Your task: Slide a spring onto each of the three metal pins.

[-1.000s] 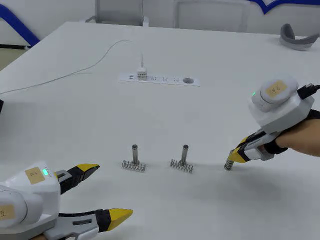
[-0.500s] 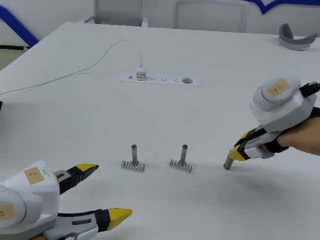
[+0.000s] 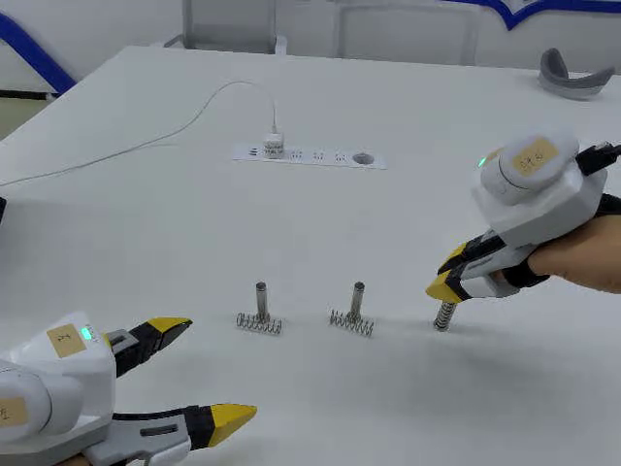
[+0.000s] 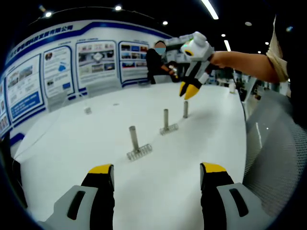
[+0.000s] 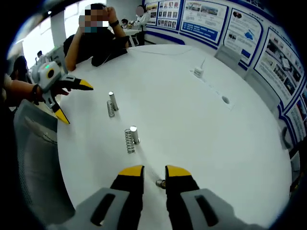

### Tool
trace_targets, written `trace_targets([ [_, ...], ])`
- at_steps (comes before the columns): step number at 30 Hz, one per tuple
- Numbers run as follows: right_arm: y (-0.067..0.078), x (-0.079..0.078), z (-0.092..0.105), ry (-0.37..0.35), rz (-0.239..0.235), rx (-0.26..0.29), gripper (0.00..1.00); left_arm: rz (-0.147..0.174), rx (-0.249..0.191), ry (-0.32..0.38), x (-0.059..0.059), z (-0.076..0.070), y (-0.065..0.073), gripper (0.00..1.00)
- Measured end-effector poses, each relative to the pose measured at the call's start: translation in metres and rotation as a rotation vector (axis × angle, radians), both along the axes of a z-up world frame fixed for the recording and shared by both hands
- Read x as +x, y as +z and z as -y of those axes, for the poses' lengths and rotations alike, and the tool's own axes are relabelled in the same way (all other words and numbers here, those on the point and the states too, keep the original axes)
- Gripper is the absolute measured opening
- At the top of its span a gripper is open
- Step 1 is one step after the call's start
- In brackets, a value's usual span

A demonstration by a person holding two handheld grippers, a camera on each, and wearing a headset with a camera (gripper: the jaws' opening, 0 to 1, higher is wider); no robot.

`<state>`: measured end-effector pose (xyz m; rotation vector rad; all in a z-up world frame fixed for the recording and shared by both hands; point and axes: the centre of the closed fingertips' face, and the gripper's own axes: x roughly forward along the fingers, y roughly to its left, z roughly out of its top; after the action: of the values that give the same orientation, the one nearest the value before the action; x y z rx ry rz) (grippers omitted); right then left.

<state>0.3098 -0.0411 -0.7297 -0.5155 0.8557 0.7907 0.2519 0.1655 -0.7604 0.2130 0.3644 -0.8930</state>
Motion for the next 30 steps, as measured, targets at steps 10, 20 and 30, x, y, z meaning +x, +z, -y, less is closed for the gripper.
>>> trace_targets([
  [10, -0.011, -0.007, -0.023, 0.071, -0.013, 0.006, 0.18, 0.001, 0.001, 0.001, 0.000, 0.000, 0.001, 0.74],
  [20, -0.032, -0.012, -0.049, 0.137, -0.043, 0.018, 0.18, 0.000, 0.003, -0.001, -0.001, 0.000, 0.001, 0.74],
  [30, -0.057, -0.011, -0.060, 0.162, -0.065, 0.028, 0.18, -0.002, 0.001, 0.001, -0.001, -0.001, 0.000, 0.74],
])
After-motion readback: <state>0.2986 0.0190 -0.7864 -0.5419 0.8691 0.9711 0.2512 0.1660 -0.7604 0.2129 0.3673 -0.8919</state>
